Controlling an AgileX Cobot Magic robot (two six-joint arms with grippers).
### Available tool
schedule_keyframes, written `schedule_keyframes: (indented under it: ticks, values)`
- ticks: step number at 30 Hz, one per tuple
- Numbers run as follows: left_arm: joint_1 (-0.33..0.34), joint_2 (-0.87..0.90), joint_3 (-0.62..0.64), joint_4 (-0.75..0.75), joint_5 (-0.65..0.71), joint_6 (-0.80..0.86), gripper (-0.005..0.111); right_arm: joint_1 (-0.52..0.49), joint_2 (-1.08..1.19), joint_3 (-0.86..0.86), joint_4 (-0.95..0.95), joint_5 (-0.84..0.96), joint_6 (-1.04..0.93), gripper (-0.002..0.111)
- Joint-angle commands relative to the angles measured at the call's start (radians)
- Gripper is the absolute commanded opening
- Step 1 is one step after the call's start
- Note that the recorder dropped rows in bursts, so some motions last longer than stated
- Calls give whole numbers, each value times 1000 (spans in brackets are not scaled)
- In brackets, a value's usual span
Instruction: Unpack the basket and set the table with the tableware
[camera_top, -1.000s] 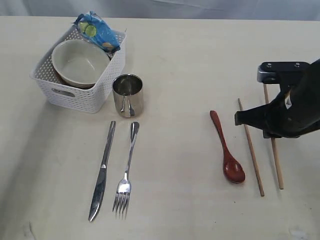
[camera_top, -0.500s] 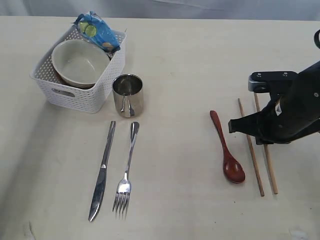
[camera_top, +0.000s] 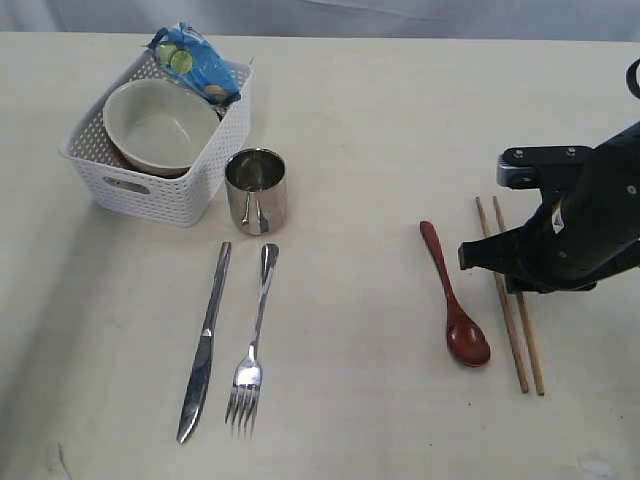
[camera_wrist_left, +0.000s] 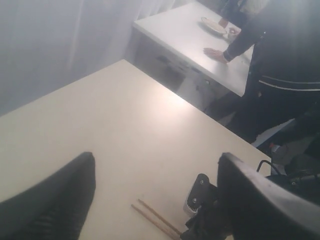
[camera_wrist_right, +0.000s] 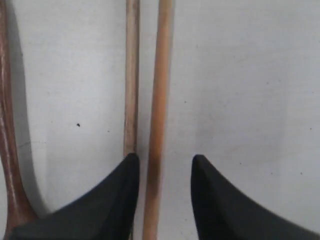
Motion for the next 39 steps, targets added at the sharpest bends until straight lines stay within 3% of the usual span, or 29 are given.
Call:
schedule_keyframes:
  ticks: [1,12,19,25,30,39]
  values:
    - [-1,-9,-3,0,0,-9,65,-4,1,1,-13,-3,0,40]
    - [-1,-9,-3,21,0,-17,65,-4,-38,-50,-13,11,-7,40]
    - [-1,-9,-3,166,-54,-32,65,-4,-172,-141,-17,-13,-21,40]
    - [-1,-9,-2,522,-116,-210,65,-4,-266,-145,-24,-226,-28,40]
    - [-1,-7,63,780,-199,-492,65,-4,-273,-145,-96,-287,-30,40]
    - [-1,83,195,736,-396,-577,65,-4,-273,-139,-117,-311,-44,40]
